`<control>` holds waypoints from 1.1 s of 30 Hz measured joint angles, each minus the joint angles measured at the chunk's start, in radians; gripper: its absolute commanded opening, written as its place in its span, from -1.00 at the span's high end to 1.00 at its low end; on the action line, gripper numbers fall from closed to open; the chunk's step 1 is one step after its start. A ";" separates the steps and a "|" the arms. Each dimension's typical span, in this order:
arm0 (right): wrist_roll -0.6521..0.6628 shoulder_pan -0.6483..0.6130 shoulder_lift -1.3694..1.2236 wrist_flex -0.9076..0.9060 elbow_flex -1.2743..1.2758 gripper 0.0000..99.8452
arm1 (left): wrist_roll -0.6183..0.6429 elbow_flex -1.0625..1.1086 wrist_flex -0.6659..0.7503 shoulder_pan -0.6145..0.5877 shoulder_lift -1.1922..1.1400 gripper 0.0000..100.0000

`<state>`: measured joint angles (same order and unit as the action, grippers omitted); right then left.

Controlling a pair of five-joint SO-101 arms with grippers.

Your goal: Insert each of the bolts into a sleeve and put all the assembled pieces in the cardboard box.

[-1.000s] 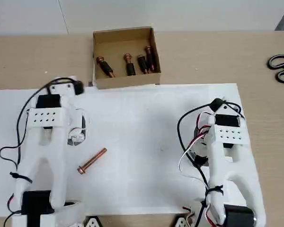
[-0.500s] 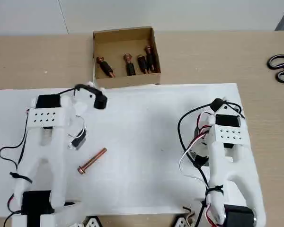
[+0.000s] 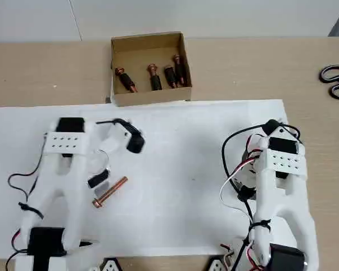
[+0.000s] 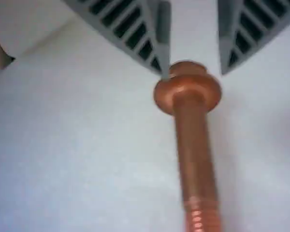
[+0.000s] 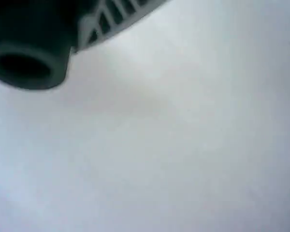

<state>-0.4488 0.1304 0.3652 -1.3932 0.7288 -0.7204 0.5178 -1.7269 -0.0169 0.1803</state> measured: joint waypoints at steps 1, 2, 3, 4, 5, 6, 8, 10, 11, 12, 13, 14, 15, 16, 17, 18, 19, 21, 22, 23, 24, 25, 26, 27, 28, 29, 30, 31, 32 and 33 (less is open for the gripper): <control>0.000 0.000 0.000 0.000 0.000 0.99 | 0.000 0.008 0.000 0.015 0.000 0.86; 0.000 0.000 0.000 0.000 0.000 0.99 | 0.000 0.020 0.000 0.034 0.000 0.86; 0.000 0.000 0.000 0.000 0.000 0.99 | 0.000 0.028 0.000 0.049 0.000 0.86; 0.000 0.000 0.000 0.000 0.000 0.99 | 0.000 0.037 0.000 0.060 0.000 0.86; 0.000 0.000 0.000 0.000 0.000 0.99 | 0.000 0.046 0.000 0.063 0.002 0.86; 0.000 0.000 0.000 0.000 0.000 0.99 | 0.000 0.057 0.000 0.064 0.002 0.86; 0.000 0.000 0.000 0.000 0.000 0.99 | 0.000 0.077 0.005 0.064 0.002 0.86; 0.000 0.000 0.000 0.000 0.000 0.99 | 0.000 0.101 0.017 0.064 0.002 0.86; 0.000 0.000 0.000 0.000 0.000 0.99 | 0.000 0.114 0.031 0.064 0.002 0.86; 0.000 0.000 0.000 0.000 0.000 0.99 | 0.000 0.129 0.044 0.064 0.002 0.86; 0.000 0.000 0.000 0.000 0.000 0.99 | 0.000 0.141 0.055 0.064 0.002 0.86; 0.000 0.000 0.000 0.000 0.000 0.99 | 0.000 0.147 0.069 0.066 0.002 0.86; 0.000 0.000 0.000 0.000 0.000 0.99 | 0.000 0.147 0.078 0.066 0.002 0.86; 0.000 0.000 0.000 0.000 0.000 0.99 | 0.000 0.147 0.095 0.068 0.002 0.86; 0.000 0.000 0.000 0.000 0.000 0.99 | 0.000 0.147 0.098 0.066 0.002 0.86; 0.000 0.000 0.000 0.000 0.000 0.99 | 0.000 0.144 0.098 0.066 0.002 0.86; 0.000 0.000 0.000 0.000 0.000 0.99 | 0.000 0.137 0.098 0.066 0.002 0.85; 0.000 0.000 0.000 0.000 0.000 0.99 | 0.000 0.109 0.081 0.066 0.002 0.85; 0.000 0.000 0.000 0.000 0.000 0.99 | 0.000 0.092 0.069 0.066 0.002 0.85; 0.000 0.000 0.000 0.000 0.000 0.99 | 0.000 0.077 0.057 0.066 0.002 0.85; 0.000 0.000 0.000 0.000 0.000 0.99 | 0.000 0.063 0.048 0.066 0.002 0.85; 0.000 0.000 0.000 0.000 0.000 0.99 | 0.000 0.052 0.041 0.066 0.002 0.85; 0.000 0.000 0.000 0.000 0.000 0.99 | 0.000 0.048 0.038 0.066 0.002 0.85; 0.000 0.000 0.000 0.000 0.000 0.99 | 0.000 0.048 0.038 0.066 0.002 0.85; 0.000 0.000 0.000 0.000 0.000 0.99 | 0.000 0.048 0.038 0.066 0.002 0.84; 0.000 0.000 0.000 0.000 0.000 0.99 | 0.000 0.048 0.038 0.066 0.002 0.82; 0.000 0.000 0.000 0.000 0.000 0.99 | 0.000 0.048 0.038 0.066 0.002 0.80; 0.000 0.000 0.000 0.000 0.000 0.99 | 0.000 0.048 0.040 0.066 0.002 0.78; 0.000 0.000 0.000 0.000 0.000 0.99 | 0.000 0.048 0.040 0.066 0.002 0.77; 0.000 0.000 0.000 0.000 0.000 0.99 | 0.000 0.048 0.043 0.066 0.002 0.76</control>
<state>-0.4488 0.1304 0.3652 -1.3932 0.7288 -0.7204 0.5654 -1.6840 0.0491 0.1818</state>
